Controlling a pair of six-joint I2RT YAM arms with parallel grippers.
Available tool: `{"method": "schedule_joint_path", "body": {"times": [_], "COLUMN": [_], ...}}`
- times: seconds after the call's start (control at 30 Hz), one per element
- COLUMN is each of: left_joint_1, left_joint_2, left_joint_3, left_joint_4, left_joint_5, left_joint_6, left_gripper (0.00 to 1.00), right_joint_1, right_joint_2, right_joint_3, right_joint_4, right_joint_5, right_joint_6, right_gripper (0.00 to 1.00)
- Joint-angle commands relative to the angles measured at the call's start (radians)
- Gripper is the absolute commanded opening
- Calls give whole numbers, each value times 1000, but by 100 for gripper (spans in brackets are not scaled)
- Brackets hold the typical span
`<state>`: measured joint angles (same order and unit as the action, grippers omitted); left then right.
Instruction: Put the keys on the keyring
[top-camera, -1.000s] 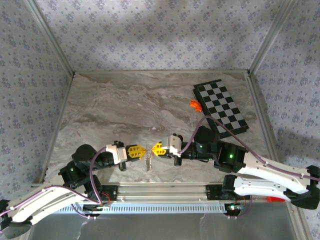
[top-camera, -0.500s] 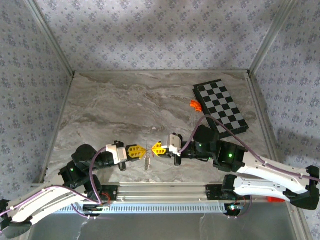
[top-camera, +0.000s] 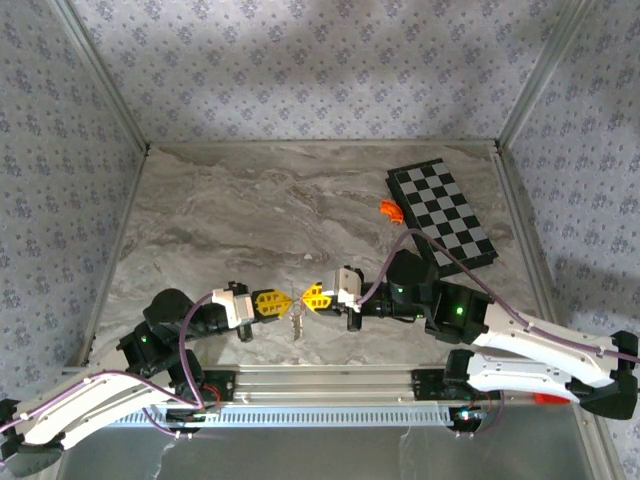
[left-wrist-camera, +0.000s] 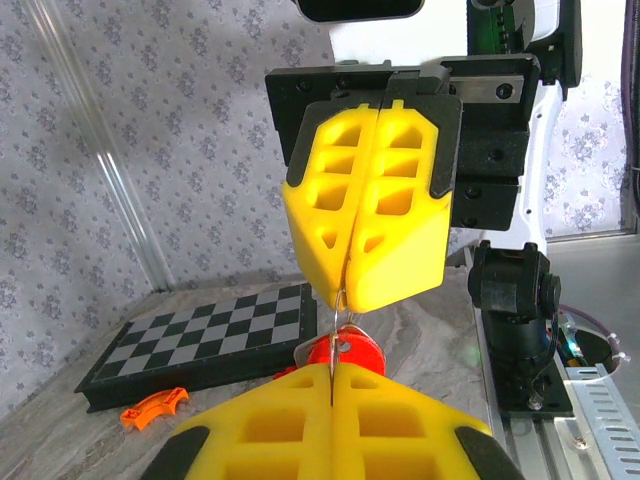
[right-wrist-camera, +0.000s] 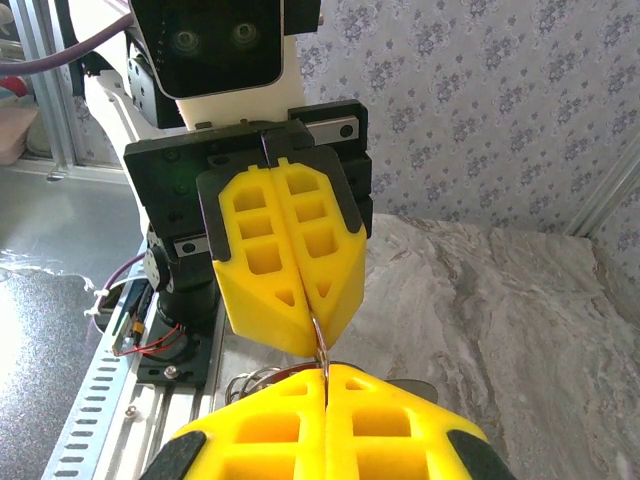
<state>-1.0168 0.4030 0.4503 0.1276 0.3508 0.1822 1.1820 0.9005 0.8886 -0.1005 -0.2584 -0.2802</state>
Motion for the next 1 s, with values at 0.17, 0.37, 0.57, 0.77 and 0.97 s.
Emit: {"method": "schedule_joint_path", "body": {"times": [0.17, 0.37, 0.57, 0.77, 0.97], "left_joint_1": [-6, -6, -6, -6, -6], "left_joint_2": [1, 0, -1, 0, 0], "left_joint_3": [38, 40, 42, 42, 42], "left_joint_4": [47, 47, 46, 44, 43], "left_joint_5": [2, 5, 8, 12, 13], "left_joint_6": [7, 7, 5, 6, 7], "left_gripper": [0, 0, 0, 0, 0], "right_joint_1": [-11, -17, -22, -24, -26], "right_joint_2": [4, 6, 8, 13, 22], "right_joint_3": [-11, -18, -23, -22, -21], "right_joint_4": [37, 47, 53, 55, 55], "right_joint_5": [-5, -9, -12, -23, -26], "right_joint_6": [13, 18, 17, 16, 12], "right_gripper": [0, 0, 0, 0, 0]}}
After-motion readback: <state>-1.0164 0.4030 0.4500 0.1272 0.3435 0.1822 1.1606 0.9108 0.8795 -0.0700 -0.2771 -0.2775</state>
